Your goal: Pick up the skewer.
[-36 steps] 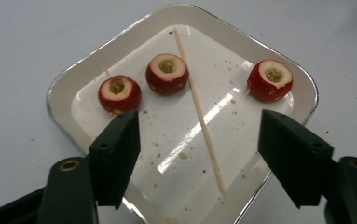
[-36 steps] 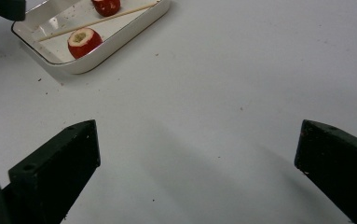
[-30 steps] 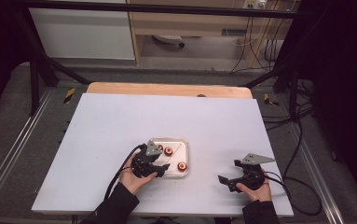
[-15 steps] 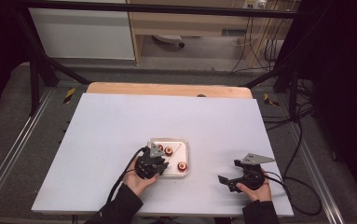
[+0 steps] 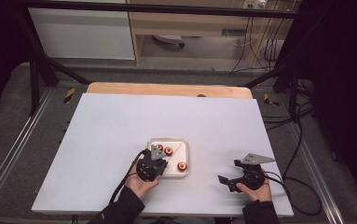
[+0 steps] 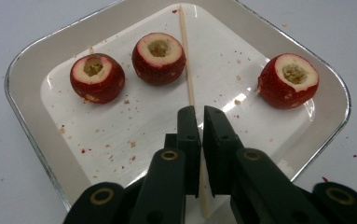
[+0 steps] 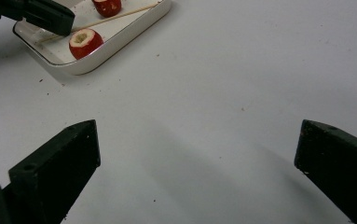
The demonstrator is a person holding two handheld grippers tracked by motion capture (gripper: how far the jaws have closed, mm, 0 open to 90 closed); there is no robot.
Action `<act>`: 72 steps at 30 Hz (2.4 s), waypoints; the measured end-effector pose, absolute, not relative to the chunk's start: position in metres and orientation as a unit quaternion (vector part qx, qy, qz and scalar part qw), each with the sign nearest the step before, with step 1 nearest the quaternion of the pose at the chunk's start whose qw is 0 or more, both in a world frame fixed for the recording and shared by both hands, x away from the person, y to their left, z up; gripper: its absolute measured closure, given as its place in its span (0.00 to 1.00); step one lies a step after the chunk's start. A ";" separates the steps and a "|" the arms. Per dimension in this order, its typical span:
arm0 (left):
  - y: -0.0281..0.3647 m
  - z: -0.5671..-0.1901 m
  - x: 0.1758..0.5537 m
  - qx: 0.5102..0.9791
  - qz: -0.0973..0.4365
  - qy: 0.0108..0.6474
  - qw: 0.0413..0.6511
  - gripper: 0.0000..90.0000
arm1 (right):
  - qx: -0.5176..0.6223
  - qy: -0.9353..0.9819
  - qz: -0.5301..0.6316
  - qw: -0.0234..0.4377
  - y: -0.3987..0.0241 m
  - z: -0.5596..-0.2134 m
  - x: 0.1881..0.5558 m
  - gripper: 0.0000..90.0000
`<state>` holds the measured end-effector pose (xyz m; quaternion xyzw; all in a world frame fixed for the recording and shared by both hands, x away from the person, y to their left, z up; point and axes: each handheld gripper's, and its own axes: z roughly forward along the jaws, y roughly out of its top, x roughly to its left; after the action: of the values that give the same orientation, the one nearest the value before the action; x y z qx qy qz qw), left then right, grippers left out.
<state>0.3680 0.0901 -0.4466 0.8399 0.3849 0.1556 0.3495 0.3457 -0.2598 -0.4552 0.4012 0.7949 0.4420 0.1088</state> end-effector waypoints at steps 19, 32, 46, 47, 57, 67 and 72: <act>0.093 -0.451 0.364 0.820 0.157 0.404 0.375 0.98 | 0.401 0.794 0.444 0.106 -0.260 -0.455 0.345 0.01; 0.106 -0.439 0.361 0.808 0.155 0.393 0.411 0.98 | 0.400 0.795 0.444 0.106 -0.259 -0.455 0.345 0.01; 0.115 -0.422 0.355 0.832 0.148 0.340 0.412 0.98 | 0.385 0.802 0.442 0.115 -0.251 -0.449 0.344 0.01; 0.115 -0.421 0.355 0.836 0.145 0.335 0.409 0.98 | 0.382 0.803 0.442 0.118 -0.250 -0.448 0.344 0.01; 0.124 -0.416 0.357 0.849 0.128 0.314 0.405 0.98 | 0.363 0.819 0.421 0.140 -0.231 -0.441 0.343 0.01; 0.133 -0.407 0.358 0.862 0.119 0.293 0.397 0.98 | 0.311 0.848 0.396 0.165 -0.203 -0.433 0.343 0.02; 0.133 -0.401 0.360 0.867 0.113 0.281 0.396 0.98 | 0.286 0.858 0.386 0.181 -0.192 -0.427 0.341 0.03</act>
<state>0.3596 0.1326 -0.4008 0.8670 0.2812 0.1134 0.3956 0.3407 -0.1921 -0.4270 0.2859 0.8582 0.3859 0.1811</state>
